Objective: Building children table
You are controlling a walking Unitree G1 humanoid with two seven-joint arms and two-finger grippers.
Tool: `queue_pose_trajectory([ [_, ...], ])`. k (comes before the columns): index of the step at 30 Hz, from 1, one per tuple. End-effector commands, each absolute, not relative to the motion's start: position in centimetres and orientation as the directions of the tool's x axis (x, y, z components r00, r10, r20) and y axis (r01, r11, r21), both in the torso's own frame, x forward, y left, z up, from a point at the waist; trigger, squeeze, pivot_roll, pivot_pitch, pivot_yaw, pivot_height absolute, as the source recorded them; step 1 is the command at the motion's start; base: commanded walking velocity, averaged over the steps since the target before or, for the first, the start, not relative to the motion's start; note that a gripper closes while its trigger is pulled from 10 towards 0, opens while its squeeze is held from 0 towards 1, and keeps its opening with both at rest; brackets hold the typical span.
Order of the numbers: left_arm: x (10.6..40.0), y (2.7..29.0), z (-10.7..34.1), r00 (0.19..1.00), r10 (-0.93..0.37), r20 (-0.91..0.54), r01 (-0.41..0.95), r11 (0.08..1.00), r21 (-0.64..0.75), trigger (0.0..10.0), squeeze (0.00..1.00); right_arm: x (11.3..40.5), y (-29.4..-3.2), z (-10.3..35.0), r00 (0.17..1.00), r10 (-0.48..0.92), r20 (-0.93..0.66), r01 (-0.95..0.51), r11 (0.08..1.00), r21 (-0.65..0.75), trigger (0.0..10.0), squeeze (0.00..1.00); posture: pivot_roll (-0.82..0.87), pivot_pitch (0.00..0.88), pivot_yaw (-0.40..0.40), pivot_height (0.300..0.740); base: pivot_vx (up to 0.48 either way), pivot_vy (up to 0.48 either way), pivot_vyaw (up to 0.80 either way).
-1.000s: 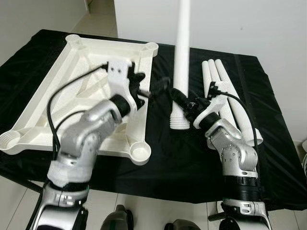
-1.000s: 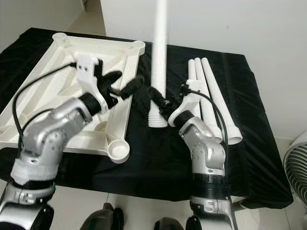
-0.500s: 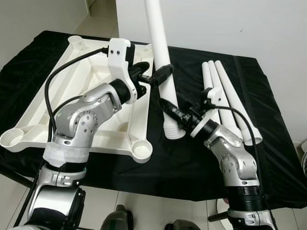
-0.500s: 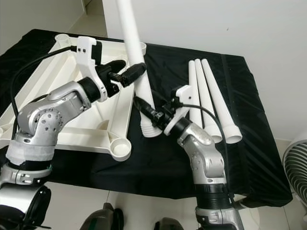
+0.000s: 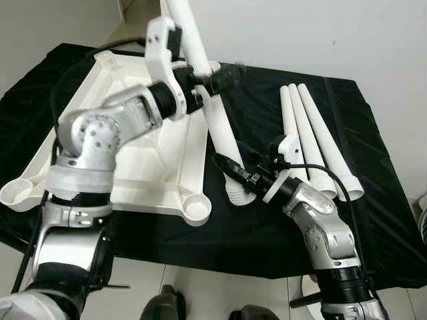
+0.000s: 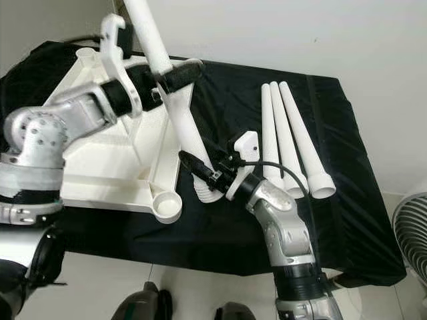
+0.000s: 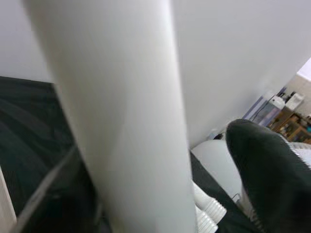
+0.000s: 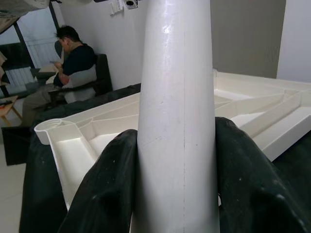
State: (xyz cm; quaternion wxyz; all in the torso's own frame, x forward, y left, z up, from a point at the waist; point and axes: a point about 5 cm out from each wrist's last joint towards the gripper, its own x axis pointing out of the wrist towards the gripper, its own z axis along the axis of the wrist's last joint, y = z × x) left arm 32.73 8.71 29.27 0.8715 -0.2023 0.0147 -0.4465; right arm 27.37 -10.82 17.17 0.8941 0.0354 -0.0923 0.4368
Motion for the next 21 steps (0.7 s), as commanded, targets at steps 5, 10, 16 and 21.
queue_pose_trajectory([
  [5, 31.4, 7.4, 28.6, 0.408, -0.894, 0.186, 0.879, 0.330, -0.343, 0.0, 0.00, 27.6, -10.8, 17.0, 0.617, 0.763, 0.194, -0.774, 0.632, -0.025, 10.0, 0.00, -0.02, 0.018, 0.030, 0.740, 0.000, 0.000, 0.00],
  [10, 31.8, 7.5, 28.6, 0.421, -0.889, 0.183, 0.870, 0.338, -0.359, 0.0, 0.00, 27.6, -10.6, 17.0, 0.618, 0.761, 0.199, -0.771, 0.636, -0.038, 10.0, 0.00, -0.02, 0.014, 0.030, 0.740, 0.000, 0.000, 0.00],
  [16, 32.4, 7.6, 28.8, 0.468, -0.872, 0.145, 0.852, 0.402, -0.335, 0.0, 0.00, 28.0, -10.5, 17.1, 0.638, 0.748, 0.182, -0.757, 0.653, -0.031, 10.0, 0.00, -0.02, 0.010, 0.028, 0.740, 0.000, 0.000, 0.00],
  [21, 33.1, 7.4, 29.5, 0.553, -0.828, 0.092, 0.817, 0.518, -0.255, 10.0, 0.00, 28.4, -10.7, 17.7, 0.645, 0.738, 0.197, -0.758, 0.651, 0.041, 10.0, 1.00, -0.03, 0.004, 0.022, 0.740, 0.000, 0.000, 0.00],
])
